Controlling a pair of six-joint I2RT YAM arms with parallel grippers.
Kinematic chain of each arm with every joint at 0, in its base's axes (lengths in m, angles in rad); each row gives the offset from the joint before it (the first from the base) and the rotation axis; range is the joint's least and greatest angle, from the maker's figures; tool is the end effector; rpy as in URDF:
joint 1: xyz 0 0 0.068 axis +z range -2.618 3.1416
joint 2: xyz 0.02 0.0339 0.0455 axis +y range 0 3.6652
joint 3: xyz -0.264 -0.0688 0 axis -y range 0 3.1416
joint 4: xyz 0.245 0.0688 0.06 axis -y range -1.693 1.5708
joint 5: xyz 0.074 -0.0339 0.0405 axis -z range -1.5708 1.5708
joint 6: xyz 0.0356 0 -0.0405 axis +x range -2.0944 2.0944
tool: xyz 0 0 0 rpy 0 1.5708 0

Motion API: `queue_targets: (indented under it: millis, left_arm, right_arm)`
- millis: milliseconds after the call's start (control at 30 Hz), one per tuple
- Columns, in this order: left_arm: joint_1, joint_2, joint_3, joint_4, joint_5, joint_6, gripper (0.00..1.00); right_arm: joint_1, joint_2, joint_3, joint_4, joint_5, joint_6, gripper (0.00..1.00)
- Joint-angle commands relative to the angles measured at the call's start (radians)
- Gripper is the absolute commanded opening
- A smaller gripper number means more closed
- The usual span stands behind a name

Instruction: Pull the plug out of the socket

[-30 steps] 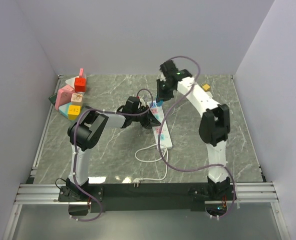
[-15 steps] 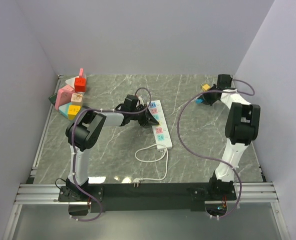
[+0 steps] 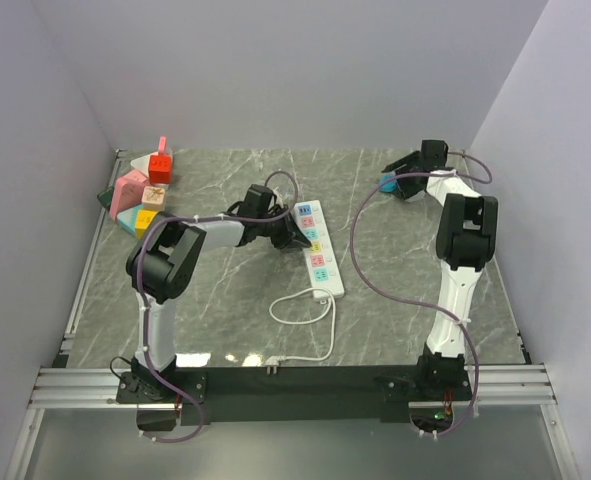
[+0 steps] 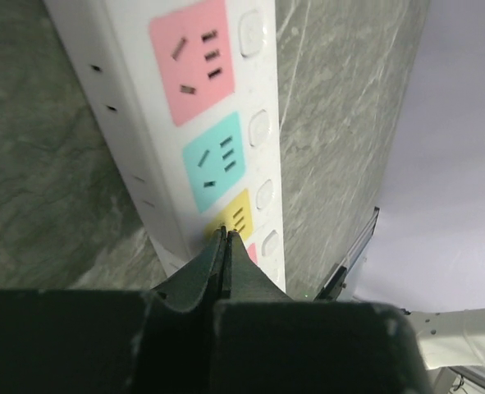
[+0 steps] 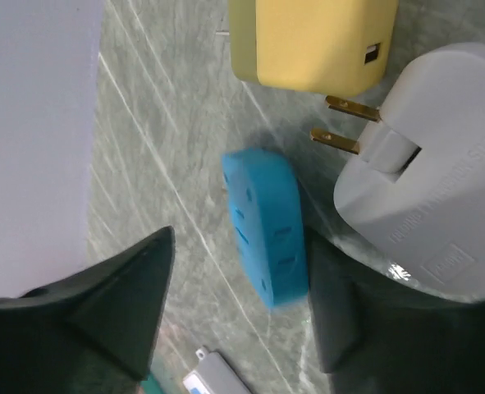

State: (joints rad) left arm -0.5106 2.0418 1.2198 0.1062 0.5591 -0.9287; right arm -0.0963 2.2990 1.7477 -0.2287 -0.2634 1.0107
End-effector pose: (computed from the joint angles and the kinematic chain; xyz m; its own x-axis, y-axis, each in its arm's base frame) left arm 0.3652 -0.2262 0.1418 -0.9543 -0.2436 -0.1731 -0.0013 0.5826 -0.8127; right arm 0.5114 -0.0401 0.1571 -0.4493 0.8652 -0.2226 0.5445 0.4627 0.6996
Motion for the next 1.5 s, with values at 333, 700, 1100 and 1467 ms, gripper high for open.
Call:
queue_targets:
  millis: [333,700,1100,1467]
  left_arm:
    - [0.04,-0.192,-0.017,-0.08,-0.128,0.028,0.01]
    - [0.096,-0.46,-0.144,-0.209,-0.298,0.004,0.01]
    - [0.101,-0.793,-0.368,-0.278,-0.361,-0.036,0.01]
    - [0.103,-0.95,-0.493,-0.296,-0.396,-0.064,0.01]
  right_arm:
    - [0.03,-0.326,-0.057,-0.32,0.012,-0.384,0.95]
    - [0.473,-0.504,-0.237,-0.514,0.232,-0.713,0.98]
    - [0.705,-0.285,-0.059,-0.569,0.438,-0.814,1.0]
    - [0.741,-0.147,0.019,-0.61,0.519,-0.775,1.0]
